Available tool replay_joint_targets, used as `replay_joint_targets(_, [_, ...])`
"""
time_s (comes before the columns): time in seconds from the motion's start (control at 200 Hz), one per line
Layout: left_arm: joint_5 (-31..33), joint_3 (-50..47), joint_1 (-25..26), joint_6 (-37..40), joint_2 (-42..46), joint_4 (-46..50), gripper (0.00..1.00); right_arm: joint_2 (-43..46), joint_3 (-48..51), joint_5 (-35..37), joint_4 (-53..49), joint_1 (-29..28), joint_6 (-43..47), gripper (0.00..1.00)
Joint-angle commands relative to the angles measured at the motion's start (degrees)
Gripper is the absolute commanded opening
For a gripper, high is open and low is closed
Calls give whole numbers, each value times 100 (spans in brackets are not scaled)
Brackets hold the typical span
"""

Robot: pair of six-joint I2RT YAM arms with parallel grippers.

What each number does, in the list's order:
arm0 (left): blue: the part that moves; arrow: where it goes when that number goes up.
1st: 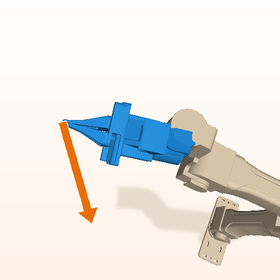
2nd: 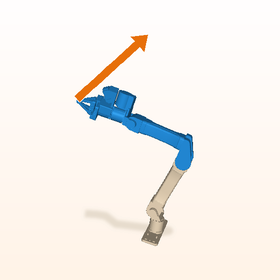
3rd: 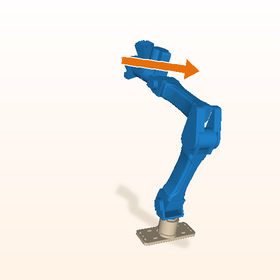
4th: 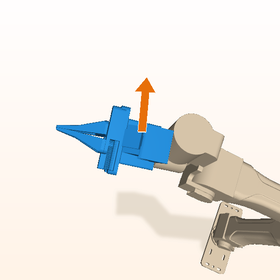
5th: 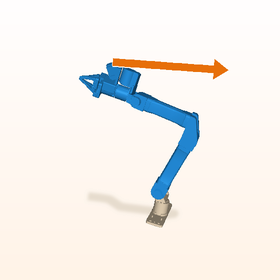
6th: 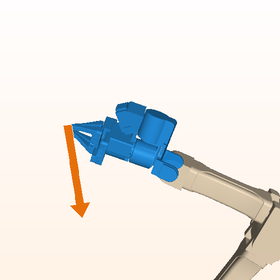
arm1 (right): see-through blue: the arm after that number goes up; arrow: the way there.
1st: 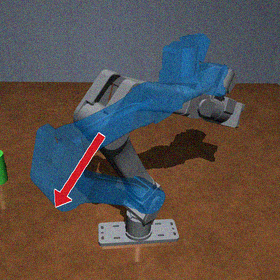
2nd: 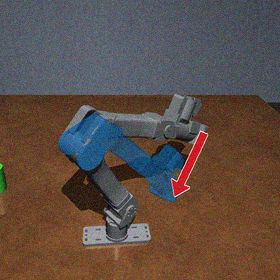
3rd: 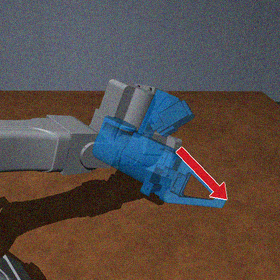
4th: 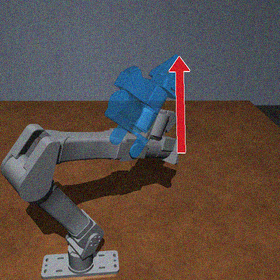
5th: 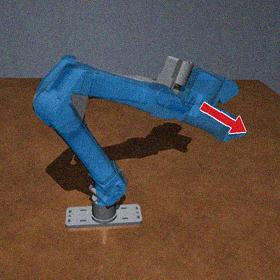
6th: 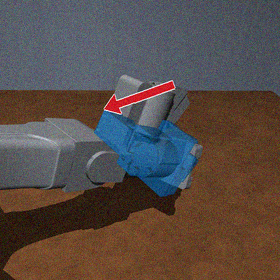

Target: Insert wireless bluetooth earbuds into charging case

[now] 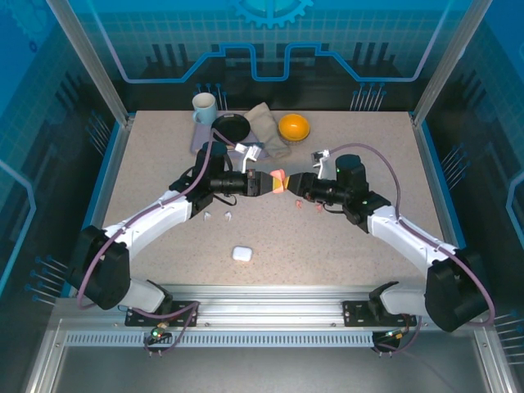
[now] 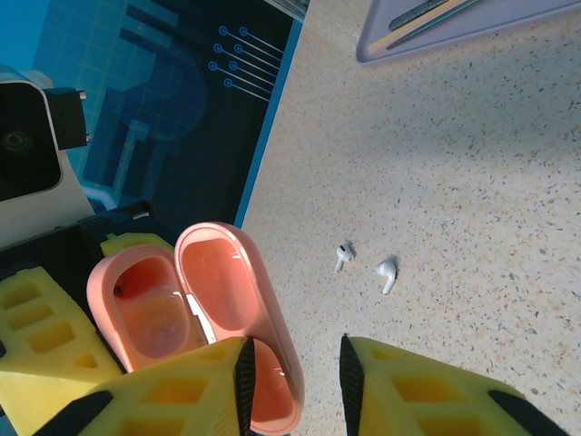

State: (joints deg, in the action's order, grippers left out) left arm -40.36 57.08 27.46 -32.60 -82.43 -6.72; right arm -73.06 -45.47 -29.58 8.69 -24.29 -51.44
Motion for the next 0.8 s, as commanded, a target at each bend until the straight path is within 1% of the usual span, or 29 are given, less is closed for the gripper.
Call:
replay_joint_targets(0.0, [-155,-48,-42,-93,-26,-257,0,-108,-156,-251,142,-92,125,28])
replay_joint_targets(0.215, [-201,-4,-39,-147,-51,-321,0,-163,-77,-364,210,-90,134,27])
replay_joint_targets(0.32, [-204,5,-47,-142,-37,-301,0,-164,-80,-335,203,-84,134,18])
replay_joint_targets(0.335, [-201,5,-40,-143,-42,-299,0,-174,-80,-337,203,-84,135,14])
replay_joint_targets(0.405, [-186,20,-43,-128,-44,-263,0,-186,-100,-335,176,-62,134,4])
replay_joint_targets(0.445, [-175,29,-41,-109,-37,-222,4,-198,-141,-327,121,-45,150,0])
replay_joint_targets(0.485, [-170,38,-46,-83,-44,-199,10,-202,-171,-313,39,-40,189,0])
replay_joint_targets(0.515, [-164,40,-41,-80,-53,-187,17,-206,-194,-288,-28,-22,232,0])
replay_joint_targets(0.6, [-99,96,-42,-28,-62,-67,53,-229,-344,-255,-332,16,403,0])
replay_joint_targets(0.655, [-45,157,-52,22,-62,54,69,-269,-453,-230,-620,60,557,0])
replay_joint_targets(0.69, [2,208,-55,71,-49,151,77,-309,-656,-206,-838,95,677,0])
replay_joint_targets(0.72, [31,263,-71,122,-41,253,82,-347,-791,-194,-1049,121,804,0])
replay_joint_targets(0.795, [29,455,-159,281,-28,560,87,-467,-1130,-141,-1619,195,1205,0])
